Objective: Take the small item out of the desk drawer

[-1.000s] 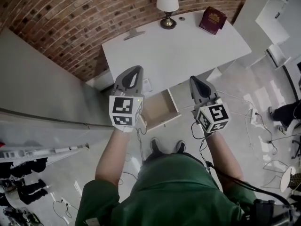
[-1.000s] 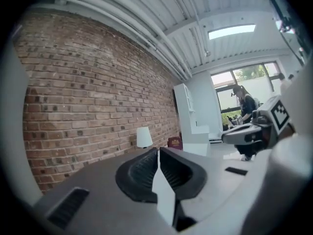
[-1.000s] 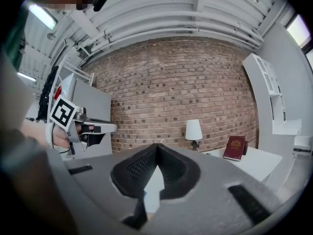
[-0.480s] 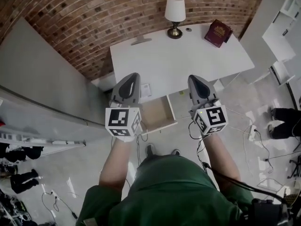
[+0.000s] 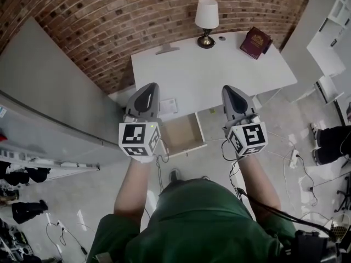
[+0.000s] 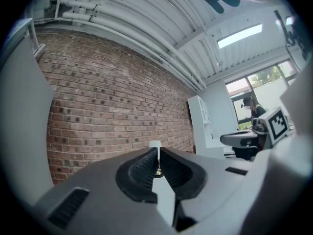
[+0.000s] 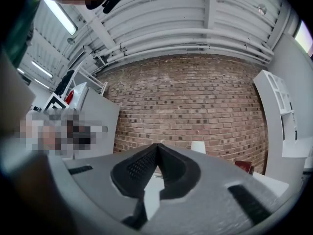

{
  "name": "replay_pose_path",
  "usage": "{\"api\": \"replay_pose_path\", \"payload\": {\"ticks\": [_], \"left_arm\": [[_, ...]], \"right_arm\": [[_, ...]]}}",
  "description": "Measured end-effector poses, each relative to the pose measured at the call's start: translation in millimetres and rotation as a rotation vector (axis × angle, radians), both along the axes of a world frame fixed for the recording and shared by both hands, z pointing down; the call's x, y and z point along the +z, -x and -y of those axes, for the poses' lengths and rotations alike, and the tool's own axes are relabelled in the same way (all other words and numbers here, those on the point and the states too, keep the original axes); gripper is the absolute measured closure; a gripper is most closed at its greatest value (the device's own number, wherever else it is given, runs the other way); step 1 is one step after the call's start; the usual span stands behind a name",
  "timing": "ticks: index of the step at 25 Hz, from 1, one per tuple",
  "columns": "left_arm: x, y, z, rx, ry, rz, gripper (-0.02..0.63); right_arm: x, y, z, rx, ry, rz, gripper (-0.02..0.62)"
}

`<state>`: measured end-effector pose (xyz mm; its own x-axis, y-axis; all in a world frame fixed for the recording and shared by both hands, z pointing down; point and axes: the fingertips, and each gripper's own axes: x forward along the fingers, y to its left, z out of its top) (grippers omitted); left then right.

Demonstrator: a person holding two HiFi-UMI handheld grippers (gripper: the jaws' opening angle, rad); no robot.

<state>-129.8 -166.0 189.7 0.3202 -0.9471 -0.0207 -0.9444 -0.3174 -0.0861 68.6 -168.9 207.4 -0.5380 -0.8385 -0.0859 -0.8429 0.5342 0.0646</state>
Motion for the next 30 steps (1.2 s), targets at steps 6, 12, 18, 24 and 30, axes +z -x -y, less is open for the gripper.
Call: {"api": "replay_pose_path", "payload": {"ticks": [6,12,18,24,30], "left_arm": [[-5,8,-9,0.019,-0.008,0.0,0.595],[-1,15,-12,0.033,-0.003,-0.01,0.595],[-2,16,-10,0.053,-0.004,-0.007,0.595],[2,24,-4,0.063,0.004,-0.009,0.595],[3,29,0,0.081,0.016,-0.03,0.595]], "right_arm": [[0,7,-13,0.009,-0.001,-0.009,0.593],[5,9,-21,0.031,0.014,-0.021,0.593],[2,12,-22,0.046,0.009,-0.026,0.594],[4,18,-20,0.057,0.014,-0.03,0.594],[4,23,-20,0.07,0.017,-0.036,0.594]]}}
